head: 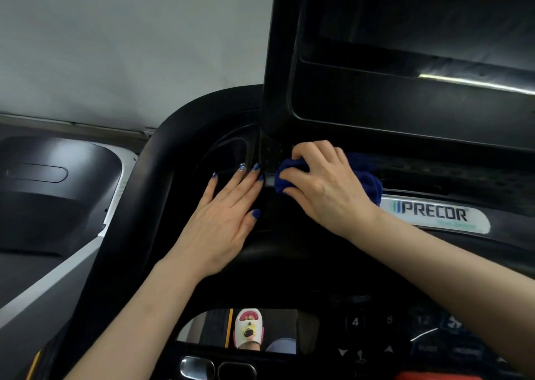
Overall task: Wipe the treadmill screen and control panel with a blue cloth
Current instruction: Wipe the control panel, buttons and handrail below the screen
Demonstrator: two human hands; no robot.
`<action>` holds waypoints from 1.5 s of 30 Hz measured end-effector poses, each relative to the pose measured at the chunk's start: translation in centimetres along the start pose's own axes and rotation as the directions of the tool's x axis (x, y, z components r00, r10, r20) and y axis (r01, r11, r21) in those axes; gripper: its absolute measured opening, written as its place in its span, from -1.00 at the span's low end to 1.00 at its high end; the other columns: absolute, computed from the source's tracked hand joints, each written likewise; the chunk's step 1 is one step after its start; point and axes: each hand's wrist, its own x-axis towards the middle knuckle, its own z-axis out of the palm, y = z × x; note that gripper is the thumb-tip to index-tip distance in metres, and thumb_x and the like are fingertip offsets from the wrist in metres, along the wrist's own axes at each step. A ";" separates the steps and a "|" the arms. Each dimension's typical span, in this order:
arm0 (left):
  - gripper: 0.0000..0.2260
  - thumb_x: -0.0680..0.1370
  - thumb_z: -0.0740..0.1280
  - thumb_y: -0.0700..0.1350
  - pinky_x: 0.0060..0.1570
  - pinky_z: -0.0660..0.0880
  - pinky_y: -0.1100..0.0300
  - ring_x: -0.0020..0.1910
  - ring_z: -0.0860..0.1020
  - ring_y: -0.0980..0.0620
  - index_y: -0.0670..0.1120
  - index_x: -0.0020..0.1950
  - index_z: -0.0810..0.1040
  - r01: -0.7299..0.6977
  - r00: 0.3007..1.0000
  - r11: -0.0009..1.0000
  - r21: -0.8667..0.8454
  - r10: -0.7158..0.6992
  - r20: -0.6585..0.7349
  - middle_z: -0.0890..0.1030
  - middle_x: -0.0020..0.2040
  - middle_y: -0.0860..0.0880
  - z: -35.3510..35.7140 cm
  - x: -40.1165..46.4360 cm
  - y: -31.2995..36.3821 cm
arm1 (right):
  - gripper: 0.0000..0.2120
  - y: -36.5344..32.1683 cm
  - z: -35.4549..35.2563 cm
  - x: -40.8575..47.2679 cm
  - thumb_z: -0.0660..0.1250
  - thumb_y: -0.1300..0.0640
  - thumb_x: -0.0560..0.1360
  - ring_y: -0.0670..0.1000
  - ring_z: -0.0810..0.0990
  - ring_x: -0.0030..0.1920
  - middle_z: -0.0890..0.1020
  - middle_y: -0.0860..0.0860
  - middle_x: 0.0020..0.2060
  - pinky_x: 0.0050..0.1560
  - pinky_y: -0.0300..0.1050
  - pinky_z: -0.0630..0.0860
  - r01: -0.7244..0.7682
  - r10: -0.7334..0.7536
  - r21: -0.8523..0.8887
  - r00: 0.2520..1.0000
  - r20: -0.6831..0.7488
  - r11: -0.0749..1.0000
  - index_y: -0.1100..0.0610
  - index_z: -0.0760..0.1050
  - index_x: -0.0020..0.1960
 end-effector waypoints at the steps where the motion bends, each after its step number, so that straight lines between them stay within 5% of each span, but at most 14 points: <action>1: -0.47 0.67 -0.14 0.14 0.55 -0.29 0.06 0.59 -0.20 0.22 0.03 0.63 0.00 0.000 1.000 1.000 0.001 0.000 0.005 -0.07 0.64 0.13 0.0 0.0 -0.1 | -0.86 -0.1 0.2 0.3 0.48 0.20 0.44 0.19 0.49 0.06 0.54 0.15 0.06 -0.02 0.08 0.47 0.013 -0.013 0.018 1.000 -0.002 1.000 0.16 0.62 -0.01; 14: -0.47 0.66 -0.08 0.08 0.57 -0.20 -0.04 0.61 -0.16 0.17 -0.02 0.63 0.07 -0.030 0.999 0.999 0.023 0.031 -0.018 -0.06 0.65 0.10 0.1 0.6 -0.4 | -0.88 3.5 0.0 1.0 0.43 0.41 0.40 0.14 0.48 0.07 0.60 0.15 0.01 -0.06 0.06 0.49 0.265 -0.264 0.042 0.964 -0.032 0.963 0.27 0.62 -0.09; 24: -0.48 0.67 -0.05 0.07 0.56 -0.29 0.06 0.61 -0.13 0.16 -0.02 0.63 0.08 -0.034 0.999 0.999 0.036 0.035 -0.025 -0.03 0.65 0.08 0.2 0.6 -0.5 | -0.82 3.4 0.0 1.0 0.36 0.38 0.51 0.17 0.56 0.01 0.62 0.15 0.01 -0.01 -0.02 0.42 0.217 -0.225 -0.067 0.961 -0.163 0.974 0.26 0.55 0.10; 29: -0.48 0.66 -0.05 0.09 0.57 -0.23 -0.01 0.61 -0.14 0.17 0.00 0.62 0.06 -0.024 1.000 0.999 0.024 0.024 -0.016 -0.07 0.65 0.12 0.5 0.7 -0.6 | -0.78 1.5 0.8 3.6 0.20 0.30 0.61 0.13 0.62 -0.06 0.64 0.09 -0.10 -0.06 -0.03 0.43 0.290 -0.316 -0.138 0.917 -0.245 0.947 0.21 0.61 -0.08; 34: -0.48 0.66 -0.04 0.07 0.58 -0.15 -0.08 0.61 -0.12 0.15 -0.02 0.63 0.10 -0.033 0.999 0.999 0.033 0.033 -0.023 -0.04 0.65 0.10 0.5 0.6 -0.7 | -0.85 3.2 0.7 2.5 0.34 0.32 0.53 0.06 0.62 -0.12 0.63 0.03 -0.17 -0.07 -0.06 0.40 0.286 -0.341 -0.211 0.889 -0.304 0.935 0.16 0.62 -0.16; 45: -0.47 0.66 -0.05 0.07 0.57 -0.21 -0.03 0.61 -0.12 0.15 -0.02 0.63 0.07 -0.037 0.999 0.998 0.047 0.038 -0.021 -0.04 0.65 0.08 0.2 0.6 -0.6 | -0.88 3.9 0.1 2.1 0.38 0.38 0.45 0.11 0.60 -0.07 0.64 0.06 -0.14 -0.01 -0.06 0.37 0.287 -0.309 -0.127 0.925 -0.221 0.949 0.19 0.62 -0.13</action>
